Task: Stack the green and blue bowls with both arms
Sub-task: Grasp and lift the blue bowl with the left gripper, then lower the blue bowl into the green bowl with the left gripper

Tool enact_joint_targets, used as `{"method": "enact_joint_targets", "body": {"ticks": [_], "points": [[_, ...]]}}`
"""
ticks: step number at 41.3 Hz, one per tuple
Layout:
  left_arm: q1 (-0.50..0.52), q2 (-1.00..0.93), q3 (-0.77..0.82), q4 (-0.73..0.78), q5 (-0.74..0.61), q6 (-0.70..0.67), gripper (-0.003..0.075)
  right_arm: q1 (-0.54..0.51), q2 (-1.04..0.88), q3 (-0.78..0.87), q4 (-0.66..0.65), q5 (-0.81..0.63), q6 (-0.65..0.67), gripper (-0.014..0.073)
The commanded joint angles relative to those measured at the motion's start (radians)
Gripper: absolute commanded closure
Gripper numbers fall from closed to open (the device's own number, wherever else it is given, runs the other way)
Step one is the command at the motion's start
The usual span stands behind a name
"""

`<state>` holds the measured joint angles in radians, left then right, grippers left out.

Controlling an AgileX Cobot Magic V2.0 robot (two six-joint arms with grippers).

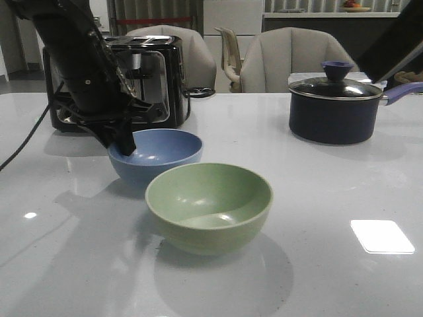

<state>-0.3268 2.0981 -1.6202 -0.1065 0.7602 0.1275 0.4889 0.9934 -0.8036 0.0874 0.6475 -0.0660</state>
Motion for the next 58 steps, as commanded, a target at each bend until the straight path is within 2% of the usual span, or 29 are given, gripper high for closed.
{"method": "enact_joint_targets", "body": {"ticks": [1,8,19,25,33,44,58], "points": [[-0.006,-0.088,-0.032,0.014,-0.02,-0.001,0.0619,-0.002,-0.017,-0.026,-0.004,-0.054,-0.004,0.012],[0.023,-0.198,-0.032,0.029,-0.014,-0.001,0.0619,-0.002,-0.017,-0.026,-0.004,-0.054,-0.004,0.012],[0.049,-0.42,-0.03,0.029,0.102,0.03,0.0619,-0.002,-0.017,-0.026,-0.004,-0.054,-0.004,0.012],[-0.002,-0.51,-0.018,0.027,0.177,0.043,0.0619,-0.002,-0.017,-0.026,-0.004,-0.054,-0.004,0.012],[-0.099,-0.56,0.074,-0.001,0.17,0.05,0.0619,-0.002,-0.017,-0.026,-0.004,-0.054,-0.004,0.012],[-0.222,-0.536,0.247,-0.055,-0.028,0.05,0.0619,-0.002,-0.017,-0.026,-0.004,-0.054,-0.004,0.012],[-0.256,-0.374,0.261,-0.08,-0.126,0.05,0.0618,-0.002,-0.017,-0.026,-0.004,-0.054,-0.004,0.012]]}}
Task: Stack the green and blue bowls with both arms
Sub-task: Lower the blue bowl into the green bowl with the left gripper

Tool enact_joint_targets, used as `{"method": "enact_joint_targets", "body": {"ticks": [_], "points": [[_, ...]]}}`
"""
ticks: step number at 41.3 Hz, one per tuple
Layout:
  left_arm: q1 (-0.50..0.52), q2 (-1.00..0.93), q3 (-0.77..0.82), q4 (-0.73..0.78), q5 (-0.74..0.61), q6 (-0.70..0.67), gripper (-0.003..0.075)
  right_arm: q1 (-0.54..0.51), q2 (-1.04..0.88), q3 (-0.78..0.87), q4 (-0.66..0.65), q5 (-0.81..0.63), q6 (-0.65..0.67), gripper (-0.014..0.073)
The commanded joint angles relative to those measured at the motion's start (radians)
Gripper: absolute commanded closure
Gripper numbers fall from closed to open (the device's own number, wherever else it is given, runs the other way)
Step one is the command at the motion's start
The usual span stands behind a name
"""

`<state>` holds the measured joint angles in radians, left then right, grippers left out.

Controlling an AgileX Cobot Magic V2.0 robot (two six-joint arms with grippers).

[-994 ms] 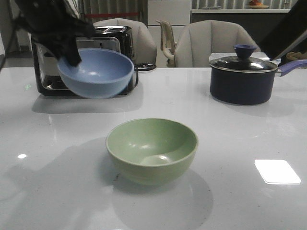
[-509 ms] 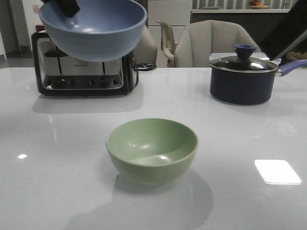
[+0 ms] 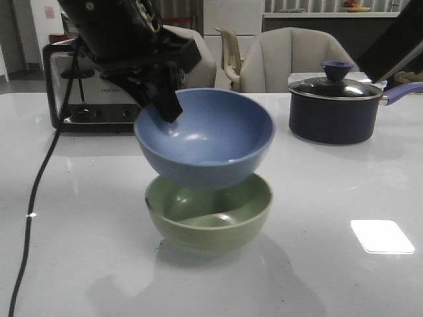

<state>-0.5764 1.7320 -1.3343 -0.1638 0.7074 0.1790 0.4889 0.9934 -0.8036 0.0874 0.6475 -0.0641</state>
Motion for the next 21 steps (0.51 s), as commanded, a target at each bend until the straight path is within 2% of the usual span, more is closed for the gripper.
{"method": "enact_joint_targets", "body": {"ticks": [1,4,6,9,12,15,17,21], "points": [[-0.007,0.002,-0.025,-0.024,-0.078,-0.001,0.0617,-0.002,-0.017,-0.026,-0.004,-0.054,-0.006,0.012],[-0.007,0.031,-0.025,-0.04,-0.096,-0.001,0.0608,-0.002,-0.017,-0.026,-0.004,-0.054,-0.006,0.012],[-0.007,0.044,-0.025,-0.054,-0.097,-0.001,0.0573,-0.002,-0.017,-0.026,-0.004,-0.054,-0.006,0.012],[-0.007,0.054,-0.027,-0.079,-0.095,-0.001,0.046,-0.002,-0.017,-0.026,-0.004,-0.054,-0.006,0.012],[-0.008,0.052,-0.027,-0.096,-0.088,0.007,0.0295,-0.002,-0.017,-0.026,-0.004,-0.054,-0.006,0.012],[-0.008,0.045,-0.032,-0.095,-0.076,0.007,0.0191,-0.002,-0.017,-0.026,-0.004,-0.054,-0.006,0.012],[-0.008,0.034,-0.036,-0.095,-0.062,0.007,0.0162,-0.002,-0.017,-0.026,-0.004,-0.054,-0.006,0.012],[-0.008,-0.009,-0.053,-0.095,-0.022,0.009,0.0176,-0.002,-0.017,-0.026,-0.004,-0.054,-0.006,0.012]]}}
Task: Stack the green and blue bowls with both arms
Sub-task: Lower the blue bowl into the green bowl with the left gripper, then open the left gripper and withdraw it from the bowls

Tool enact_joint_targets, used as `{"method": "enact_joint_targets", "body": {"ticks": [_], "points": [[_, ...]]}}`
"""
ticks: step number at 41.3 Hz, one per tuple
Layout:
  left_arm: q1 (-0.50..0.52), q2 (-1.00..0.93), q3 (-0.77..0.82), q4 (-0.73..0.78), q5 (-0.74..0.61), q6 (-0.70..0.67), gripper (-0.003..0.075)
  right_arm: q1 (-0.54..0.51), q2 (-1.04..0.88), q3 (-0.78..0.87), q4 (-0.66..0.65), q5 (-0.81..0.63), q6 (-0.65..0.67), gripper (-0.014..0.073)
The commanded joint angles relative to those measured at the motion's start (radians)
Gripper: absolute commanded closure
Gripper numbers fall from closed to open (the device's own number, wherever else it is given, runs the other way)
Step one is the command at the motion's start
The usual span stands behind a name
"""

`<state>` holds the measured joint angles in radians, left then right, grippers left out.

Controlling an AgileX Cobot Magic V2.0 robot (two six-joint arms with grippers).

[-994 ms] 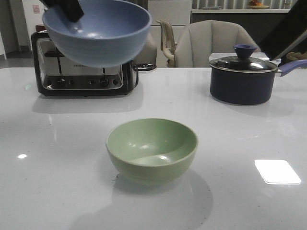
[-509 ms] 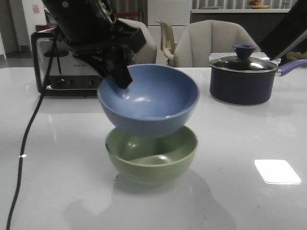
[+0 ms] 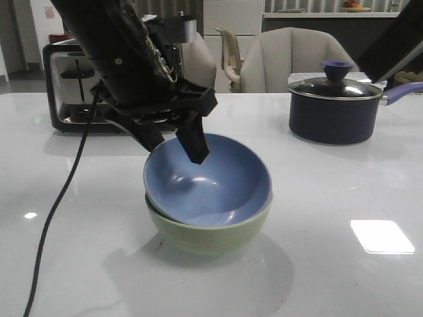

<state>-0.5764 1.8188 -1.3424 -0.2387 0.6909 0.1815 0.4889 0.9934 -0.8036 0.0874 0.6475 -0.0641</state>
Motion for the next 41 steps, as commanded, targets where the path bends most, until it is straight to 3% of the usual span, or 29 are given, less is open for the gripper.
{"method": "enact_joint_targets", "body": {"ticks": [1,18,41], "points": [[-0.008,-0.109,-0.049,-0.018,-0.001,0.006,0.0178,-0.002,-0.017,-0.026,-0.004,-0.054,-0.006,0.012],[-0.008,-0.513,0.016,0.081,0.037,0.006,0.021,-0.002,-0.017,-0.026,-0.004,-0.054,-0.006,0.012],[-0.008,-1.075,0.483,0.117,0.018,-0.001,0.021,-0.002,-0.017,-0.026,-0.004,-0.061,-0.006,0.012]]}}
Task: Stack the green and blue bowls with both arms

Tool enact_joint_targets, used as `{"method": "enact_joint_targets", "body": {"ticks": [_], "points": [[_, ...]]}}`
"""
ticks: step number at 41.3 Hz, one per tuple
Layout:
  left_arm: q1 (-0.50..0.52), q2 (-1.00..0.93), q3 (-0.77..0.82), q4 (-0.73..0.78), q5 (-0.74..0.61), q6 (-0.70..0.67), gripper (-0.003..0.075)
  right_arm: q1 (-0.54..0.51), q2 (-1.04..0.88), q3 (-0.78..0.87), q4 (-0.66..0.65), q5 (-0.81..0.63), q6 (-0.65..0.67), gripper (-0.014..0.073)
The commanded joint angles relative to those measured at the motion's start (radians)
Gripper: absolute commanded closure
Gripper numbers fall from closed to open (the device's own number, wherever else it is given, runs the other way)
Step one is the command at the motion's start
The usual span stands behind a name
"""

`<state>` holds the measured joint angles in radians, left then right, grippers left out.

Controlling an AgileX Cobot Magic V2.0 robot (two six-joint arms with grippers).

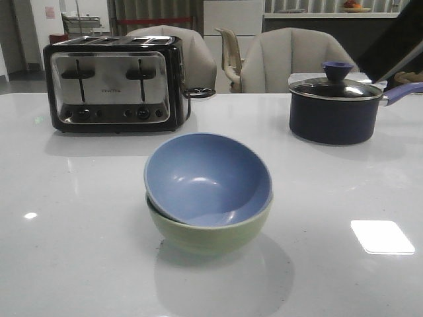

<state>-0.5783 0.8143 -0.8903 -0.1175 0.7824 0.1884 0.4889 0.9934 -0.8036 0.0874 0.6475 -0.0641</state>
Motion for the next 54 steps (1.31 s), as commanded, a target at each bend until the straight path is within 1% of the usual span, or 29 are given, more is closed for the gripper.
{"method": "enact_joint_targets", "body": {"ticks": [1,5,10,12,16,18,21,23,26,28,32,34,35,37,40,54], "points": [[-0.006,-0.095,0.047,-0.004,-0.074,-0.008,0.021,-0.002,-0.017,-0.026,-0.006,-0.06,-0.006,0.012],[-0.006,-0.164,0.112,-0.004,-0.075,-0.008,0.021,-0.002,-0.019,-0.026,-0.01,-0.054,-0.004,0.012],[-0.006,-0.221,0.154,0.012,-0.075,-0.017,0.021,-0.002,-0.033,-0.025,-0.011,-0.04,0.013,0.0134],[-0.002,-0.233,0.161,0.04,-0.07,-0.063,0.021,-0.002,-0.042,-0.025,-0.011,-0.017,0.017,0.016],[-0.002,-0.24,0.161,0.143,-0.045,-0.171,0.021,-0.002,-0.061,-0.023,-0.011,0.01,0.017,0.0209],[-0.002,-0.24,0.161,0.164,-0.034,-0.188,0.021,-0.002,-0.065,-0.023,-0.011,0.012,0.017,0.0232],[-0.002,-0.24,0.161,0.188,-0.029,-0.25,0.0211,-0.002,-0.065,-0.023,-0.011,0.01,0.017,0.0269],[-0.002,-0.24,0.161,0.188,-0.027,-0.258,0.0212,-0.002,-0.065,-0.023,-0.011,0.012,0.017,0.0308],[-0.002,-0.24,0.161,0.188,-0.027,-0.258,0.0244,-0.002,-0.062,-0.023,-0.011,0.018,0.017,0.0389],[-0.002,-0.24,0.161,0.19,-0.027,-0.258,0.0297,-0.002,-0.062,-0.023,-0.011,0.018,0.017,0.0462],[-0.002,-0.24,0.161,0.198,-0.025,-0.258,0.0412,-0.002,-0.062,-0.023,-0.011,0.013,0.017,0.0566],[-0.002,-0.24,0.161,0.198,-0.025,-0.258,0.0484,-0.002,-0.062,-0.023,-0.011,0.013,0.017,0.0552],[-0.002,-0.24,0.161,0.199,-0.025,-0.258,0.05,-0.002,-0.062,-0.023,-0.011,0.012,0.017,0.055],[-0.002,-0.24,0.161,0.204,-0.025,-0.258,0.0568,-0.002,-0.062,-0.023,-0.012,0.009,0.016,0.055],[-0.002,-0.24,0.161,0.205,-0.019,-0.258,0.0624,-0.002,-0.062,-0.023,-0.012,0.017,0.016,0.055],[-0.004,-0.24,0.161,0.205,-0.019,-0.258,0.0619,-0.002,-0.062,-0.023,-0.012,0.02,0.016,0.055]]}}
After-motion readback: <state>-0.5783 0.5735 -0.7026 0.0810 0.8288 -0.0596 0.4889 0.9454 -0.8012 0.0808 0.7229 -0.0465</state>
